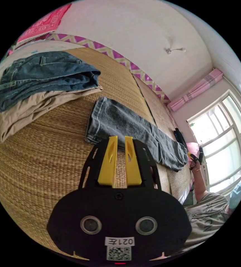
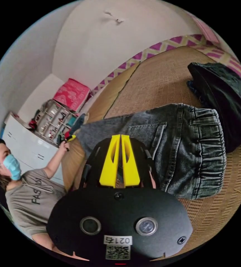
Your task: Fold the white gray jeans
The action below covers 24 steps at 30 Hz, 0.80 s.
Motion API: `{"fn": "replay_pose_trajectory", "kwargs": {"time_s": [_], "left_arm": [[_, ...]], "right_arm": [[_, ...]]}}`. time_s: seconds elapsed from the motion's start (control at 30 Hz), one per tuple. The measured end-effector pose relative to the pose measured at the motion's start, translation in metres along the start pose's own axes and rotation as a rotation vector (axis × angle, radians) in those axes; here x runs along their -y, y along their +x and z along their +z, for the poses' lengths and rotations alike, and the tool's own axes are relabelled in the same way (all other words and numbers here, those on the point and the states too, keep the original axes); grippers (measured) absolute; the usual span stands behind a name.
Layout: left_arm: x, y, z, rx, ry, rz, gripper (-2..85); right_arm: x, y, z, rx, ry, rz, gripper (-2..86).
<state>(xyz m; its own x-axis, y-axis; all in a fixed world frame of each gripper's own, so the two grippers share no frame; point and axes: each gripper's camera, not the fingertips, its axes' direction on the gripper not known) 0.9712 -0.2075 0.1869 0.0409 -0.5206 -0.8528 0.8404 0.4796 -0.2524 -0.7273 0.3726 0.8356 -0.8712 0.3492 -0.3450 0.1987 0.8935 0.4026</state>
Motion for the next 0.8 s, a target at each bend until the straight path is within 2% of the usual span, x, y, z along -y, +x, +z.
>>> {"fn": "replay_pose_trajectory", "kwargs": {"time_s": [0.07, 0.2, 0.43, 0.5, 0.53, 0.57, 0.63, 0.77, 0.8], "left_arm": [[-0.018, 0.01, 0.008, -0.057, -0.018, 0.022, 5.9], [-0.027, 0.041, 0.022, -0.039, -0.035, 0.119, 6.0], [-0.009, 0.123, 0.061, 0.041, -0.027, 0.446, 4.3], [-0.005, 0.129, 0.082, 0.159, -0.101, 0.506, 0.4], [0.0, 0.116, 0.101, 0.306, -0.195, 0.458, -0.1], [0.01, 0.099, 0.092, 0.219, -0.181, 0.373, -0.5], [0.02, 0.069, 0.076, 0.171, -0.161, 0.202, -0.7], [0.003, 0.002, -0.008, 0.044, 0.084, -0.042, -0.5], [-0.002, -0.009, -0.017, 0.027, 0.099, -0.086, -0.4]], "right_arm": [[-0.001, -0.021, 0.017, -0.191, -0.041, -0.065, 0.0], [0.006, -0.025, 0.073, -0.527, -0.148, -0.116, -0.9], [0.028, 0.004, 0.09, -0.422, -0.125, 0.046, -0.9], [0.023, 0.0, 0.082, -0.384, -0.126, 0.047, -0.8], [0.021, -0.003, 0.08, -0.394, -0.118, 0.033, -0.8], [0.013, -0.009, 0.074, -0.428, -0.097, 0.011, -0.7], [-0.002, -0.017, 0.066, -0.437, -0.074, -0.004, -0.7], [-0.048, -0.034, 0.037, -0.322, -0.018, -0.049, -0.6], [-0.063, -0.038, 0.027, -0.302, 0.004, -0.051, -0.6]]}}
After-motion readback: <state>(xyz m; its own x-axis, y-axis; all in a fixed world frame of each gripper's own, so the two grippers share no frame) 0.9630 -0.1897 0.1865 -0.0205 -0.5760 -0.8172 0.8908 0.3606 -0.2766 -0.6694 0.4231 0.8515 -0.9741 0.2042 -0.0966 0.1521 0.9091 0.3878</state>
